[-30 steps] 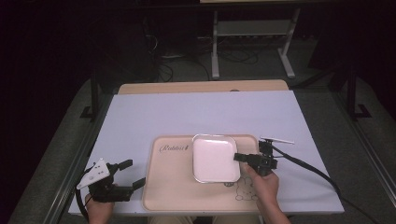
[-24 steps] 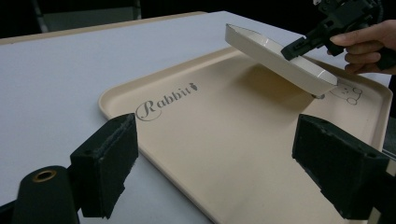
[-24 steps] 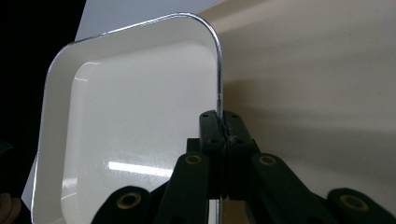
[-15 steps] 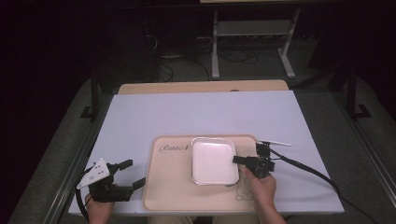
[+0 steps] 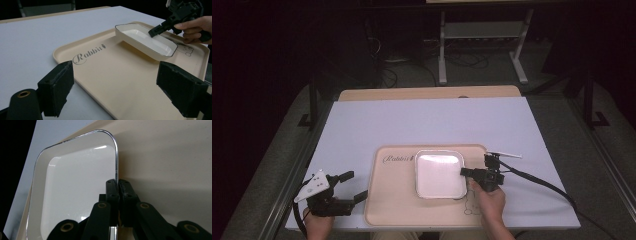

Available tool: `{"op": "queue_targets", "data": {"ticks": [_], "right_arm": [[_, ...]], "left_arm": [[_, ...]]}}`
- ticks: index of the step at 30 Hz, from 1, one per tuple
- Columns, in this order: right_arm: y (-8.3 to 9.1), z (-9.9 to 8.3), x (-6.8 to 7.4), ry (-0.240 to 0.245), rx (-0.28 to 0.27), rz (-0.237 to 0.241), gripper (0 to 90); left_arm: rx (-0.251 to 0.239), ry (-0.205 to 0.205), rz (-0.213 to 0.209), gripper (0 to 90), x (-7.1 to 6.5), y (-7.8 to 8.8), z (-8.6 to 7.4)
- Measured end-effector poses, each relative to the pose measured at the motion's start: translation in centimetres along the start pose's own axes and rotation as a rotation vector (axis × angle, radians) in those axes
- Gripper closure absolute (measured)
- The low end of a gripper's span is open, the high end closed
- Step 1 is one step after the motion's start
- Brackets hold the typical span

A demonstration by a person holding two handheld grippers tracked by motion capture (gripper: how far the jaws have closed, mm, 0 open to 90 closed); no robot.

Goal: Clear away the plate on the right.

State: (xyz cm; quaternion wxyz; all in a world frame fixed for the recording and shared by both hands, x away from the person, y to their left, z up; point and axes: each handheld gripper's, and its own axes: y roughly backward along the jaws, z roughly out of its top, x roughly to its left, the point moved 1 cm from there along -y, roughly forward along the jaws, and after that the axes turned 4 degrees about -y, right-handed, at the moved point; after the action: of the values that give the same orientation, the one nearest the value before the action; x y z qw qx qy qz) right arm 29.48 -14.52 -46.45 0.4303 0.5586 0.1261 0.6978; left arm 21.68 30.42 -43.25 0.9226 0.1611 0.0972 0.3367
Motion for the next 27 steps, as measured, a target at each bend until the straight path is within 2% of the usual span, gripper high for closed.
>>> {"op": "queue_targets", "data": {"ticks": [10,14,19,23,27], "right_arm": [[0.1,-0.1,0.0,0.018,-0.011,-0.020,83.0],[0.7,-0.4,0.2,0.036,-0.006,-0.011,75.5],[1.4,-1.2,0.1,0.075,0.018,-0.027,75.9],[2.0,-1.9,0.4,0.093,0.039,0.000,77.4],[2.3,-2.3,0.4,0.112,0.054,0.005,77.9]], "left_arm": [[0.002,0.000,0.000,14.0,0.0,0.0,0.0],[0.002,0.003,0.000,14.0,0.0,-0.1,0.0],[0.002,0.000,0.001,14.0,0.0,0.0,0.0],[0.002,-0.001,-0.001,14.0,-0.1,-0.1,0.0],[0.002,0.002,0.000,14.0,-0.1,-0.1,0.0]]}}
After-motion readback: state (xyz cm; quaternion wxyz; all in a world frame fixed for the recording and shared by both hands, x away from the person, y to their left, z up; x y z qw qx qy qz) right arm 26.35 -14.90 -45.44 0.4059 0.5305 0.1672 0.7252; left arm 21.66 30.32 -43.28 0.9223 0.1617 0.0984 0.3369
